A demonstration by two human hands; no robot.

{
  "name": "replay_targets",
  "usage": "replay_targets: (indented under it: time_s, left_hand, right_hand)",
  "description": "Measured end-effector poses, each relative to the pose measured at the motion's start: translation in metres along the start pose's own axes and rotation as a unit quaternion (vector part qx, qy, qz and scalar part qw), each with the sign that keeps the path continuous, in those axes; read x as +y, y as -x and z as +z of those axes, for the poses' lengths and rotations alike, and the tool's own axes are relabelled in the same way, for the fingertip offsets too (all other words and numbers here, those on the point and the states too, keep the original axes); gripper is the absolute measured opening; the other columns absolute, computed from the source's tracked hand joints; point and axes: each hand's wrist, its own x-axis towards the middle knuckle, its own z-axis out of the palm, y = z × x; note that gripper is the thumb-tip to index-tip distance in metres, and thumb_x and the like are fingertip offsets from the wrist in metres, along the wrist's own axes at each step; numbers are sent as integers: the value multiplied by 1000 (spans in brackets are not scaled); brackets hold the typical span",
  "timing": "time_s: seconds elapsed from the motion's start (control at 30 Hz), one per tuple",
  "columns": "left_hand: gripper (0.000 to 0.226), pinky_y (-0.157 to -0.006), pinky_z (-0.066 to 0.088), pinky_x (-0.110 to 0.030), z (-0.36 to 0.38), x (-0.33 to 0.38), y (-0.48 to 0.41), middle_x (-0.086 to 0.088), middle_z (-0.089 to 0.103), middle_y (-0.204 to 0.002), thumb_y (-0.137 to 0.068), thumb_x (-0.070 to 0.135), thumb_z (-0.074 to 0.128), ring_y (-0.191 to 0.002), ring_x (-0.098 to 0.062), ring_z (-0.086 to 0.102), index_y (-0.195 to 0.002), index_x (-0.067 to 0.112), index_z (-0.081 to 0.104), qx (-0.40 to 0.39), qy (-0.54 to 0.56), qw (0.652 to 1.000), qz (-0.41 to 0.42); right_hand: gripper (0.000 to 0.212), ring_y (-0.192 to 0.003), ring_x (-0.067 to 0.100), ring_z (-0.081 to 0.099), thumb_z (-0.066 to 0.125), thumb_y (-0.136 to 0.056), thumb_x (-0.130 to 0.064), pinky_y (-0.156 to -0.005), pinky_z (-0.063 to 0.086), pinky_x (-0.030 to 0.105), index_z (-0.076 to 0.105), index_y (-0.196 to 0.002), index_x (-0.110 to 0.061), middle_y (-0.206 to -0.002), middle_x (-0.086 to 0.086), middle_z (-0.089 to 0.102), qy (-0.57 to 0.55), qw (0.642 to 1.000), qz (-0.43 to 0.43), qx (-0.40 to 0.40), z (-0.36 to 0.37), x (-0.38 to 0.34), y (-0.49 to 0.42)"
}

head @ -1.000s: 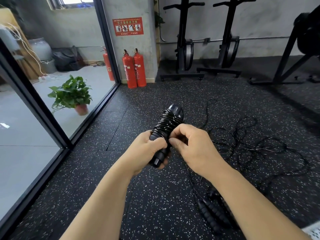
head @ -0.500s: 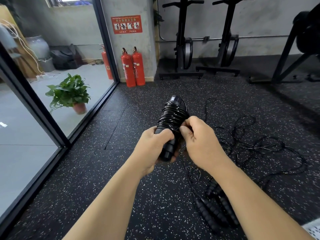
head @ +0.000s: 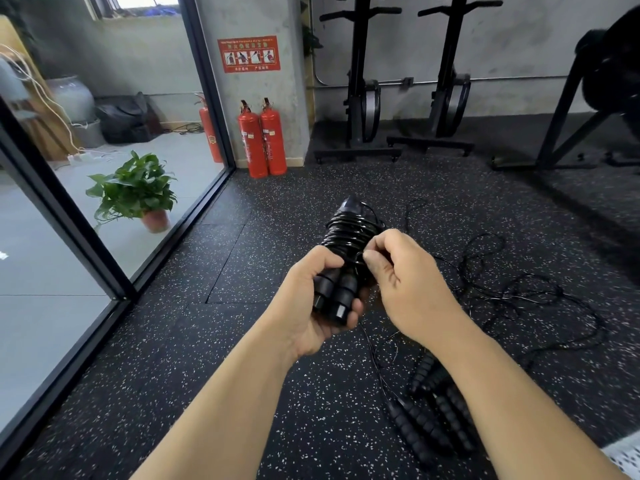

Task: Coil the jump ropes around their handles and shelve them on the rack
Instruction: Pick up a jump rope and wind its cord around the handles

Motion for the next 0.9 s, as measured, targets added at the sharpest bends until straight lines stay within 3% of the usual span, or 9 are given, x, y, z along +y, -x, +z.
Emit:
replay_targets:
  time_s: [0.13,0.23,0.33,0.5,0.63,0.73,0.9]
  left_hand:
    - [43,-40,46,-22,-2,-2,-2,-11,62,-70,-81,48,65,-49,-18,55,-93,7,66,2,-33,999,4]
    - [41,-41,46,-22,0,-4,-4,-11,63,-69,-86,48,64,-48,-18,55,-93,8,66,19,-42,999,5]
    - [36,-40,45,-22,3,-5,-7,-11,62,-68,-86,42,63,-46,-18,54,-95,7,63,23,-24,999,1]
    - [33,-40,44,-19,10,-4,-10,-9,64,-68,-87,40,59,-44,-15,53,-92,8,65,6,-5,1000,1]
    - [36,-40,44,-18,15,-5,-11,-10,63,-68,-87,41,58,-44,-14,52,-93,5,65,-7,14,1000,-2]
    - [40,-39,46,-20,12,-6,-13,-11,64,-71,-87,41,61,-46,-15,54,-102,4,63,5,8,1000,1]
    - [55,-45,52,-24,4,-8,-16,-12,64,-73,-89,56,59,-54,-19,58,-103,4,64,18,-12,999,23]
  right_hand:
    - [8,-82,2,53,58,-94,-25,-72,42,15,60,-92,-18,-92,-9,58,-18,998,-1,-55,-11,-2,-2]
    - [7,-77,3,52,61,-93,-25,-70,42,18,60,-89,-18,-87,-8,58,-20,998,9,-66,-12,-1,-3]
    - [10,-74,3,50,57,-95,-21,-65,39,15,58,-87,-14,-84,-6,57,-22,999,1,-25,-7,-1,-2]
    - [14,-63,11,55,55,-97,-19,-58,49,29,57,-84,-13,-74,-2,59,-94,993,39,55,-3,-2,2]
    - [15,-47,6,54,54,-97,-17,-47,49,24,58,-84,-9,-67,3,60,-157,980,81,93,-6,-8,3]
    - [14,-49,4,55,57,-95,-17,-47,47,18,61,-84,-10,-68,1,61,-165,980,90,67,-8,-7,1]
    - [13,-63,13,64,51,-97,-15,-50,52,25,63,-93,-13,-74,2,63,-214,963,145,77,-15,2,-5]
